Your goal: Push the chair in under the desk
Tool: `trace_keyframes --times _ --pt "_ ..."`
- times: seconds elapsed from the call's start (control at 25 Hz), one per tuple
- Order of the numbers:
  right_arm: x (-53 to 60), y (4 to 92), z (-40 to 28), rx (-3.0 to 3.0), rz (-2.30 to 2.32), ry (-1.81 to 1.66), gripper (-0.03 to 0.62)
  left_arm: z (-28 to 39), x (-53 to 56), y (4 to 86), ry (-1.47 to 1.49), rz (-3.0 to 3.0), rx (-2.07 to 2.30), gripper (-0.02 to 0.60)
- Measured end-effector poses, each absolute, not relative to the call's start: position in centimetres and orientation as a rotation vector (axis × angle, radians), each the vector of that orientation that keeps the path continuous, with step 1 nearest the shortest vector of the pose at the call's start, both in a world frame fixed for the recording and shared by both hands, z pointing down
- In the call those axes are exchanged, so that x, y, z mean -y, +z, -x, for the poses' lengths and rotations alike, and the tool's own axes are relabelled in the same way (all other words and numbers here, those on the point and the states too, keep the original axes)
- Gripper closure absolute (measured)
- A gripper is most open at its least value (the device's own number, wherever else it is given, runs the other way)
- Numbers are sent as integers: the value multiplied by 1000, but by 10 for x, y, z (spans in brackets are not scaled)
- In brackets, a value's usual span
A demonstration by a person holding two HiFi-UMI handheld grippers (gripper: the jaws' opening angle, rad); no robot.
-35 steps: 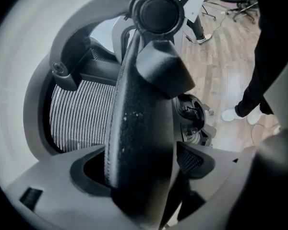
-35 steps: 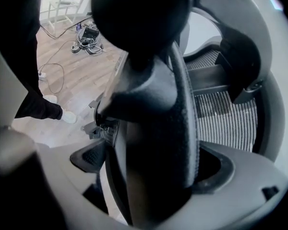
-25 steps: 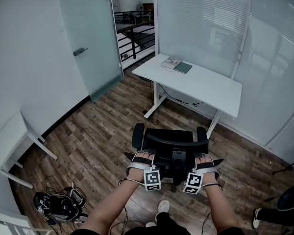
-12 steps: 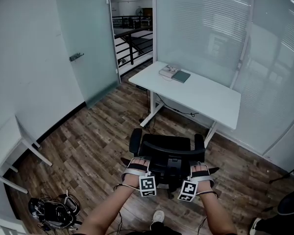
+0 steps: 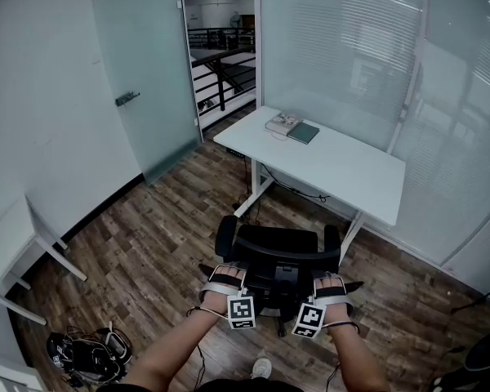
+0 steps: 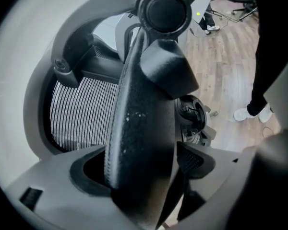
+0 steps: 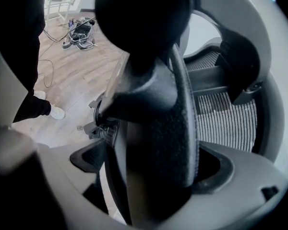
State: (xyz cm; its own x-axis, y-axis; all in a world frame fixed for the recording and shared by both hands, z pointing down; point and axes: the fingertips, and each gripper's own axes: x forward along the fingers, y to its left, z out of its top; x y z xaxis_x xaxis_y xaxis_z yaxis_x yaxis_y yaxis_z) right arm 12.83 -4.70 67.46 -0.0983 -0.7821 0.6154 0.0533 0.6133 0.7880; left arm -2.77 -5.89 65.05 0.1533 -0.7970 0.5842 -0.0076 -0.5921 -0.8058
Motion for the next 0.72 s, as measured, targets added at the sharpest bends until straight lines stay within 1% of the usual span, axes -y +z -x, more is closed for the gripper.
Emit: trace_keyframes --times 0.72 --pt "128 670 -148 1507 -658 -814 54 9 132 654 -1546 1795 -726 153"
